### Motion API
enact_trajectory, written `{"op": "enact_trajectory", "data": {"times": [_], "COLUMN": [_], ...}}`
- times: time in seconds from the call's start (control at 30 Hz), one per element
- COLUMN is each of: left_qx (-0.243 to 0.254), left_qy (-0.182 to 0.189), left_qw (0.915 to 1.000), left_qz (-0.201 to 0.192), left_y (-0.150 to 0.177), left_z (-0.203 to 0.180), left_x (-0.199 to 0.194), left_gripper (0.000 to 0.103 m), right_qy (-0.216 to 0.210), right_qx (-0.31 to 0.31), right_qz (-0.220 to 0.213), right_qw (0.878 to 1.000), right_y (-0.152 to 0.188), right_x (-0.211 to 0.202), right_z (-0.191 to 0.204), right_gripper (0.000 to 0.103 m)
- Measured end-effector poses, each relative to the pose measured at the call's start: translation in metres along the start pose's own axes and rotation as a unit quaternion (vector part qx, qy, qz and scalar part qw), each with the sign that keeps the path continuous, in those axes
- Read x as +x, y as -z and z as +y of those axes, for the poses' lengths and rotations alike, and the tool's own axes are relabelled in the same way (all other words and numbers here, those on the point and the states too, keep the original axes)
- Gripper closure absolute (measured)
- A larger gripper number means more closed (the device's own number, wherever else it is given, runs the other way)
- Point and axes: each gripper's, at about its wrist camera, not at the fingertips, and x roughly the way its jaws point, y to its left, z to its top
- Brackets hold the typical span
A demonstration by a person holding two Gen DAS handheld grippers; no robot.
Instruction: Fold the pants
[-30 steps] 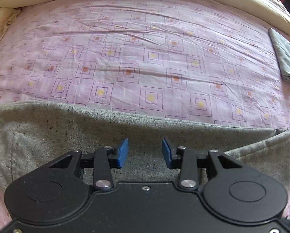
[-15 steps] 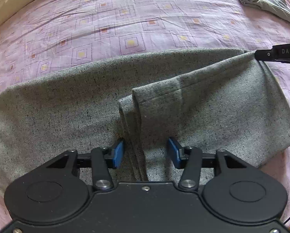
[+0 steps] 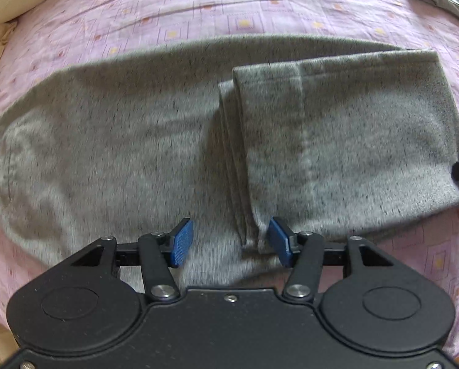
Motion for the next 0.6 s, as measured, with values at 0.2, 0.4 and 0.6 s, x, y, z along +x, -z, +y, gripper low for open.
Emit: {"op": "enact_trajectory", "data": {"times": [0.2,0.4,0.6], "left_qx": [-0.022,-0.086,-0.132], "left_qy": [-0.008,-0.018,-0.040], "left_qw": [0.9997,0.9960,0.9901], "left_qz": [0.000,-0.016,-0.027], "left_y": [0.013,0.023,0.016], "left_z": [0.004,0.053,0.135], "left_x": [-0.012,-0.031,-0.034], "left_gripper": [0.043,0.043,0.043], "right_qy": [-0.011,-0.050,-0.073], "right_qx": [0.010,-0.025,-0.037], "right_qz": [-0.009,-0.052,-0.046], "right_qw": [1.000,0.997,0.996], "right_y": [0.003,-0.004,-0.002], "right_x": [-0.010,-0.033,-0.036], "right_z": [0.000,0.016,0.059], "right_gripper": [0.091,0.090,0.090]}}
